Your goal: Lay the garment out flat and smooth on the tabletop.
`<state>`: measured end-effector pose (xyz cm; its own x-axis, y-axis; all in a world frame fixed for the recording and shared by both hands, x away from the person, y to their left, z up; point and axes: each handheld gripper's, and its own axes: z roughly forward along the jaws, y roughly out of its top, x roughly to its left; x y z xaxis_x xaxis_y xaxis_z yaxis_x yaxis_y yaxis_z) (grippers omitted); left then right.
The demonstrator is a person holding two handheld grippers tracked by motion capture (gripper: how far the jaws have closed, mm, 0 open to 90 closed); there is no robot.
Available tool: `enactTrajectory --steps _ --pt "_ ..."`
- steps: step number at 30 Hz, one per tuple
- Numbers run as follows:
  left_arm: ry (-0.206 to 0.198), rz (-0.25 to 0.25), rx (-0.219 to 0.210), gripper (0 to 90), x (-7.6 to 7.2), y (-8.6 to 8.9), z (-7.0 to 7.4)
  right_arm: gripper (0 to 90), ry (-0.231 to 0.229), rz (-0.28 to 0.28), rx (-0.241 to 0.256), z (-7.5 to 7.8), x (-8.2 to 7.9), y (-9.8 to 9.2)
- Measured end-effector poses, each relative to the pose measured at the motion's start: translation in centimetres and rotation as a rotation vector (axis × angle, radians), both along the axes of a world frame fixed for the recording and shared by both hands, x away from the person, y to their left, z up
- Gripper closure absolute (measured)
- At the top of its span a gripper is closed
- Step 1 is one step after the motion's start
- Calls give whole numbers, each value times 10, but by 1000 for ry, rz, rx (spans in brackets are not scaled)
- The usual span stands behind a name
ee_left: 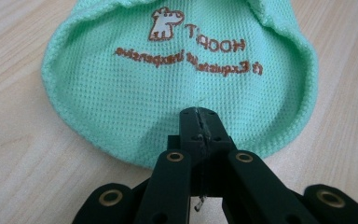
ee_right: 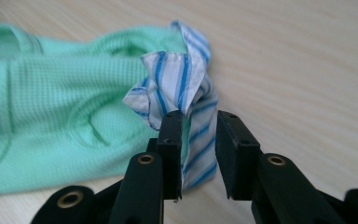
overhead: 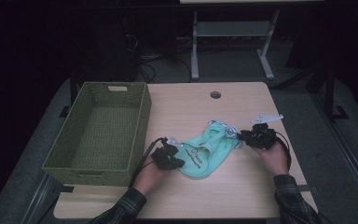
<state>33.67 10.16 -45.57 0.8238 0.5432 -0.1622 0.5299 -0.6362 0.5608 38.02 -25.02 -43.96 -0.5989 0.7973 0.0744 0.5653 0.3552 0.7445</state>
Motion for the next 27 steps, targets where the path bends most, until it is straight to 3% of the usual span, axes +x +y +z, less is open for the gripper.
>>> enactTrajectory --steps 12,27 --pt "-3 2 2 889 1 0 0 702 -22 72 2 29 19 29" --pt "-2 14 0 879 -1 -2 1 700 41 98 -35 29 54 60"
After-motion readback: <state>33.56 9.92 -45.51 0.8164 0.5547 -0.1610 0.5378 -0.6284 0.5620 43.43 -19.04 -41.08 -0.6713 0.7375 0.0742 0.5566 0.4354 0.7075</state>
